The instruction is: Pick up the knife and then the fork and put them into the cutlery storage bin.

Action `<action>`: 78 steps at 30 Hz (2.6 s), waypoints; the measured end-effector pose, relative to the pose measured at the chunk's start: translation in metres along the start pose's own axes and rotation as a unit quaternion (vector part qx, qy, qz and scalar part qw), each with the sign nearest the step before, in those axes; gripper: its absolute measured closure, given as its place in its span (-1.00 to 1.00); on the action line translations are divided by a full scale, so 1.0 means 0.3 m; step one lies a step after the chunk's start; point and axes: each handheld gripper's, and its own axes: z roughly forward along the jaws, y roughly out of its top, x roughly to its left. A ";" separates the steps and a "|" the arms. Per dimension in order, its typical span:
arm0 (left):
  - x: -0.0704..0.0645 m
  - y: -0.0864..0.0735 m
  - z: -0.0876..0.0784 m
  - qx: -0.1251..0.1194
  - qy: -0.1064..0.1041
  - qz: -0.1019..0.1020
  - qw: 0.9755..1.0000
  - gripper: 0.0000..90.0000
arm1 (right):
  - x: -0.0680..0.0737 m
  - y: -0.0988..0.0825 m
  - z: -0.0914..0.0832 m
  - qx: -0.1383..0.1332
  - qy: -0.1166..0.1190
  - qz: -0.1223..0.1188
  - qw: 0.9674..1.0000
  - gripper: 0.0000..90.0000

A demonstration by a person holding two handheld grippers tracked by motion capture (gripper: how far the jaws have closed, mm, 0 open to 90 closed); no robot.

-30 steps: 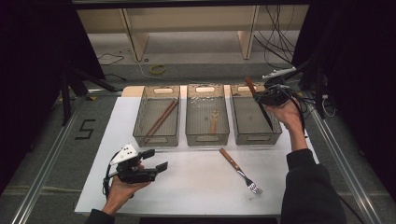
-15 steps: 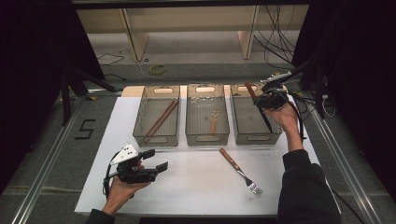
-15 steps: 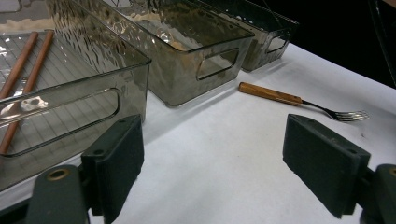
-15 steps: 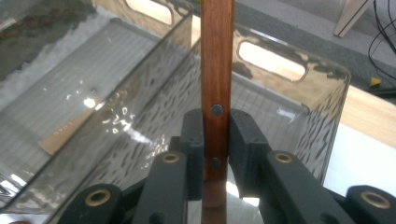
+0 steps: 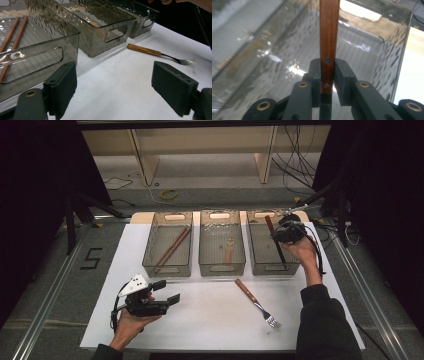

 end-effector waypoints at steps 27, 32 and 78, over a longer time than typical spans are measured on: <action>0.000 -0.001 0.001 0.002 0.004 0.006 1.000 -0.57 | 0.321 -0.180 -0.214 -0.017 0.119 -0.084 0.989 -0.16; -0.002 -0.002 0.002 0.004 0.002 0.007 1.000 -0.57 | 0.346 -0.226 -0.175 0.017 0.126 -0.092 0.988 -0.15; -0.010 -0.005 0.010 0.012 0.002 0.017 1.000 -0.57 | 0.467 -0.352 -0.037 0.154 0.127 -0.175 0.964 0.53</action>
